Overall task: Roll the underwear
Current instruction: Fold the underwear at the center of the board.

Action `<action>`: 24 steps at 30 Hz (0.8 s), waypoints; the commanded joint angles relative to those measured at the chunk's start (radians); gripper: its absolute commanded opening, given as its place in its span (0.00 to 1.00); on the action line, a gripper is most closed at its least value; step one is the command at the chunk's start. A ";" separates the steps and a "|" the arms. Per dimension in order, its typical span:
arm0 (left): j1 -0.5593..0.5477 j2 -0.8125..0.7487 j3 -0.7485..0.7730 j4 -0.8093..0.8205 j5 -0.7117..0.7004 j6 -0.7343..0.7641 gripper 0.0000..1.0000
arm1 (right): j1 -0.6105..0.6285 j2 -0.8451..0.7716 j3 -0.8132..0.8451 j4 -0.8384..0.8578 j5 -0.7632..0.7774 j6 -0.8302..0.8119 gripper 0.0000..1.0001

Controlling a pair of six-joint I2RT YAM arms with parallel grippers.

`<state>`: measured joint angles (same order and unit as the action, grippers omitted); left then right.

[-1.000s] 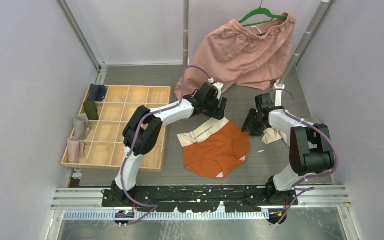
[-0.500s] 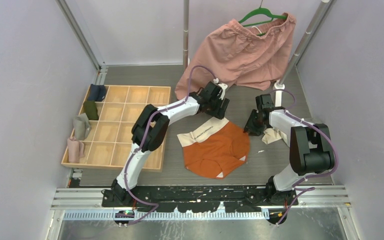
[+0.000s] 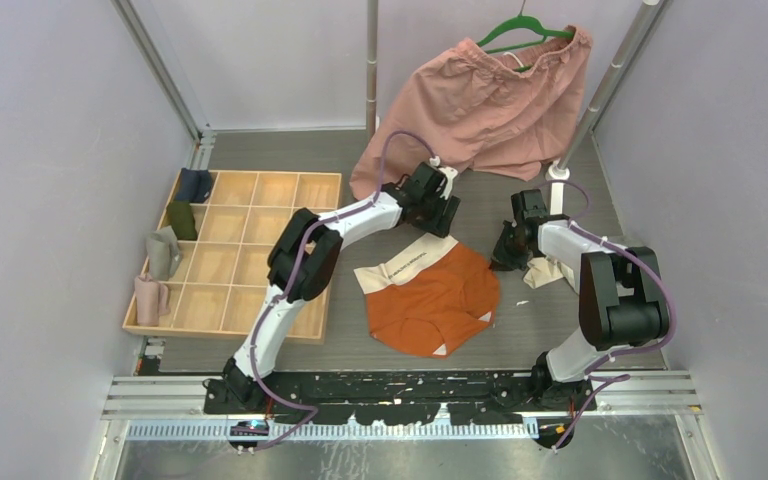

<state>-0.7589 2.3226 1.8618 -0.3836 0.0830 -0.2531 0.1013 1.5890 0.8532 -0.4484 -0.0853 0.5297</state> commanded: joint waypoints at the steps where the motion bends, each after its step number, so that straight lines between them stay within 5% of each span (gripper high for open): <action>1: 0.004 0.020 0.049 -0.020 0.019 0.011 0.62 | -0.002 0.014 -0.012 0.006 -0.010 -0.004 0.01; 6: 0.004 0.050 0.092 -0.043 0.008 0.022 0.59 | -0.002 0.009 -0.014 0.002 -0.010 -0.010 0.01; 24: 0.004 0.086 0.111 -0.045 0.053 0.028 0.15 | -0.004 0.006 -0.014 0.005 -0.004 -0.008 0.01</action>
<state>-0.7567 2.3901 1.9606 -0.4164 0.1070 -0.2287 0.1005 1.5887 0.8516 -0.4442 -0.0902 0.5282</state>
